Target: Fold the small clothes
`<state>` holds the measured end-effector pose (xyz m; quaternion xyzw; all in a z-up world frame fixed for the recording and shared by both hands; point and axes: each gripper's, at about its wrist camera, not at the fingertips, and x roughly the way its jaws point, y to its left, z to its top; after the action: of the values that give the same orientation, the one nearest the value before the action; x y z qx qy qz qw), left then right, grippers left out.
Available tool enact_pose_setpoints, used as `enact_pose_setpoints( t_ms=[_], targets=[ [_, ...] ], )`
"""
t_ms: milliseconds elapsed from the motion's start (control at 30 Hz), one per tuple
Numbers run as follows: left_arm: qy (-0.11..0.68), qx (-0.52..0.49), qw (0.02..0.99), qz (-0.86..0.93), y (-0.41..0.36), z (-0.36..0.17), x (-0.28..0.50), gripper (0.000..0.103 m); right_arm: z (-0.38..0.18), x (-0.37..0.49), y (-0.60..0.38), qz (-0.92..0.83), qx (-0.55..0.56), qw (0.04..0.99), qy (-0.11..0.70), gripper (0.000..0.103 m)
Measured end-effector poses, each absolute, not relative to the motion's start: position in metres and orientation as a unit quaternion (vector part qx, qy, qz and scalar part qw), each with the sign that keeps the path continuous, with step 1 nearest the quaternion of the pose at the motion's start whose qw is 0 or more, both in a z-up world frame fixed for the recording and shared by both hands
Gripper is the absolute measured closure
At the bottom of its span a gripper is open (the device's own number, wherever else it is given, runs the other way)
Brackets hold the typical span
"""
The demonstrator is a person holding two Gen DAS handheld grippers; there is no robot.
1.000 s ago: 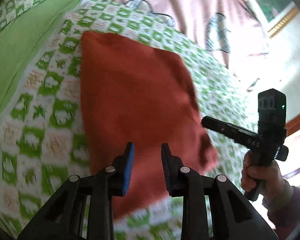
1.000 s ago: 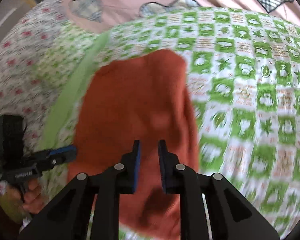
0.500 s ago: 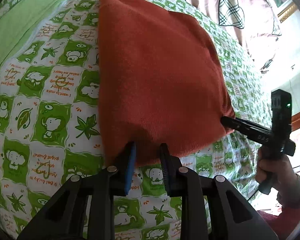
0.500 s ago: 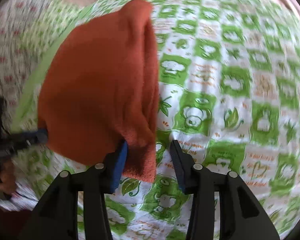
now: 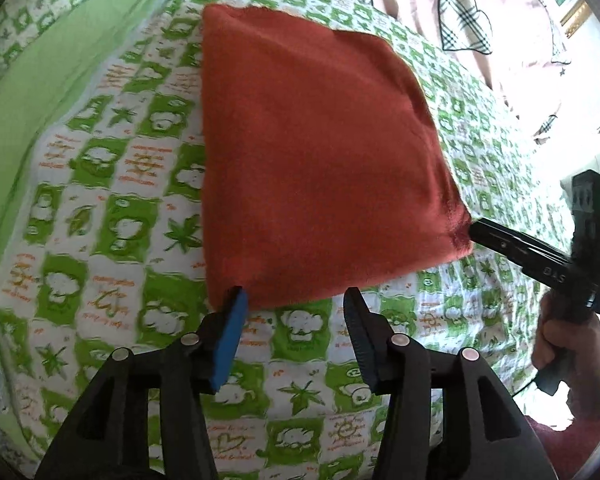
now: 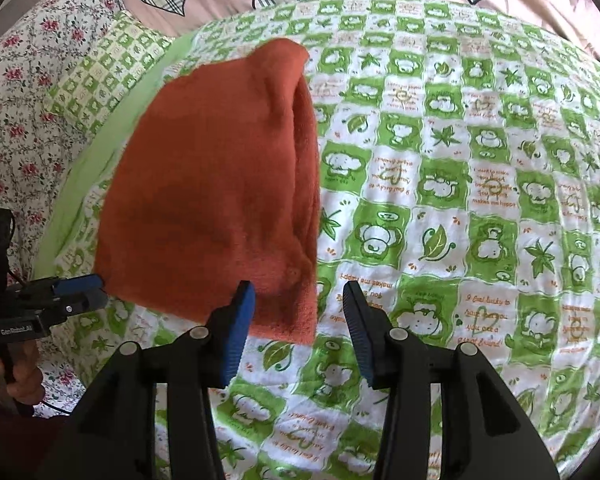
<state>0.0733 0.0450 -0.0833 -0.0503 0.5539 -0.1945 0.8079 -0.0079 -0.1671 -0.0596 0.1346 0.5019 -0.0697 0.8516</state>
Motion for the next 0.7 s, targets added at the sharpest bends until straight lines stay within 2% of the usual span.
enact_pose_setpoints(
  t_ms=[33, 67, 100, 200, 433, 600, 700],
  targets=[
    [0.552, -0.046, 0.811, -0.19, 0.046, -0.082, 0.072, 0.047, -0.058, -0.008, -0.164, -0.066, 0.136, 0.852, 0.501, 0.054],
    [0.55, -0.038, 0.815, -0.179, 0.047, -0.08, 0.071, 0.04, -0.057, -0.009, -0.16, -0.063, 0.136, 0.852, 0.501, 0.05],
    [0.548, -0.029, 0.819, -0.167, 0.048, -0.079, 0.07, 0.038, -0.056, -0.009, -0.155, -0.061, 0.135, 0.853, 0.501, 0.044],
    [0.55, -0.028, 0.82, -0.155, 0.054, -0.078, 0.07, 0.038, -0.053, -0.009, -0.143, -0.044, 0.125, 0.859, 0.494, 0.039],
    [0.544, -0.021, 0.829, -0.13, 0.062, -0.071, 0.069, 0.036, -0.049, -0.004, -0.134, -0.034, 0.121, 0.862, 0.491, 0.037],
    [0.53, 0.018, 0.842, -0.098, 0.063, -0.063, 0.063, 0.024, -0.046, -0.004, -0.13, -0.037, 0.124, 0.858, 0.498, 0.031],
    [0.523, 0.042, 0.847, -0.081, 0.063, -0.06, 0.057, 0.021, -0.045, -0.01, -0.123, -0.034, 0.112, 0.857, 0.501, 0.023]
  ],
)
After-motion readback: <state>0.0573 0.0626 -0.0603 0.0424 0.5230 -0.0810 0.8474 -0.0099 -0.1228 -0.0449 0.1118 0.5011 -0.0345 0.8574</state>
